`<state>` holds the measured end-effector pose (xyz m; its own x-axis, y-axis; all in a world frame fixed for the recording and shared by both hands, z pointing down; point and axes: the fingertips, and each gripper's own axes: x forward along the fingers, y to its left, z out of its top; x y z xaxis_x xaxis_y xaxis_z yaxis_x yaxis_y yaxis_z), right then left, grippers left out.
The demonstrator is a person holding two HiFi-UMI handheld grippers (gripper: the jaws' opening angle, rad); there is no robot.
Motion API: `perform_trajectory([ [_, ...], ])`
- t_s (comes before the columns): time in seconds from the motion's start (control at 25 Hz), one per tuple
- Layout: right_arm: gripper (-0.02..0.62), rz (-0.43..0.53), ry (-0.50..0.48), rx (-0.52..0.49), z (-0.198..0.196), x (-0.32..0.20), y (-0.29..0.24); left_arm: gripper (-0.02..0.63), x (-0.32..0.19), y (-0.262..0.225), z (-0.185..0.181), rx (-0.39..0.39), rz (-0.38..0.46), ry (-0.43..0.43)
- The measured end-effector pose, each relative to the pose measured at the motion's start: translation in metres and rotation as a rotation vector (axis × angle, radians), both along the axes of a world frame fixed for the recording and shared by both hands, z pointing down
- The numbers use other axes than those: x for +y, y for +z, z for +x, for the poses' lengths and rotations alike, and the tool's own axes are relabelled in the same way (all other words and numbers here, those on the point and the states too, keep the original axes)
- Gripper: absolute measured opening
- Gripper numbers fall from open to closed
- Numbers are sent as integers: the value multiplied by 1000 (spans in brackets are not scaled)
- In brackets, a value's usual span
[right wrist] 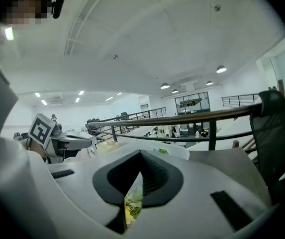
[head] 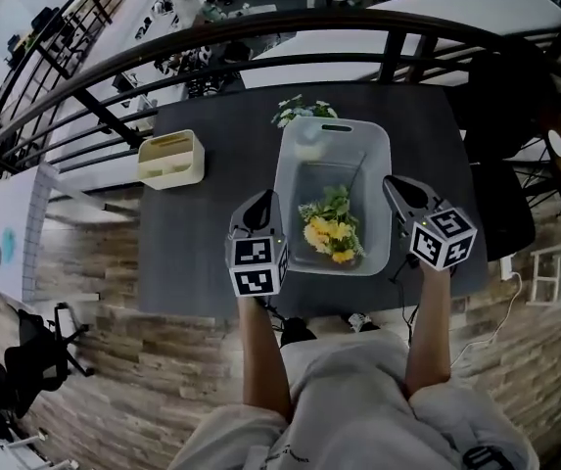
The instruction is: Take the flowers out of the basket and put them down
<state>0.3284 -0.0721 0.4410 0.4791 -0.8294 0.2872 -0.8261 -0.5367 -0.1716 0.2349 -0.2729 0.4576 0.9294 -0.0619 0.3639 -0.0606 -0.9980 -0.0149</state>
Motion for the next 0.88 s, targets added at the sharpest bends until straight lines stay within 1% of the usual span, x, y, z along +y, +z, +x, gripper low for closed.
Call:
perform_trajectory([
  [0.08, 18, -53, -31, 54, -5, -13, 3, 21, -5, 4, 3, 1, -5, 40],
  [0.2, 18, -178, -107, 97, -8, -35, 15, 21, -8, 9, 10, -1, -3, 120],
  [0.32, 18, -342, -220, 135, -17, -63, 19, 21, -21, 10, 14, 4, -29, 176],
  [0.4, 18, -427, -296, 156, -28, -79, 15, 21, -27, 6, 13, 13, -53, 206],
  [0.48, 18, -507, -391, 192, -39, -91, 12, 21, -28, 1, 12, 18, -70, 233],
  [0.52, 18, -568, -450, 219, -44, -95, 15, 21, -29, 0, 13, 19, -75, 243],
  [0.68, 19, -910, -705, 373, -53, -95, 49, 21, -35, 0, 16, 28, -87, 278],
  [0.72, 20, -977, -756, 396, -50, -93, 60, 21, -38, 1, 16, 31, -91, 281],
  [0.76, 20, -1024, -797, 402, -47, -92, 71, 21, -40, 2, 16, 33, -101, 282],
  [0.88, 26, -1103, -877, 369, -34, -89, 101, 21, -41, 5, 15, 42, -140, 289],
])
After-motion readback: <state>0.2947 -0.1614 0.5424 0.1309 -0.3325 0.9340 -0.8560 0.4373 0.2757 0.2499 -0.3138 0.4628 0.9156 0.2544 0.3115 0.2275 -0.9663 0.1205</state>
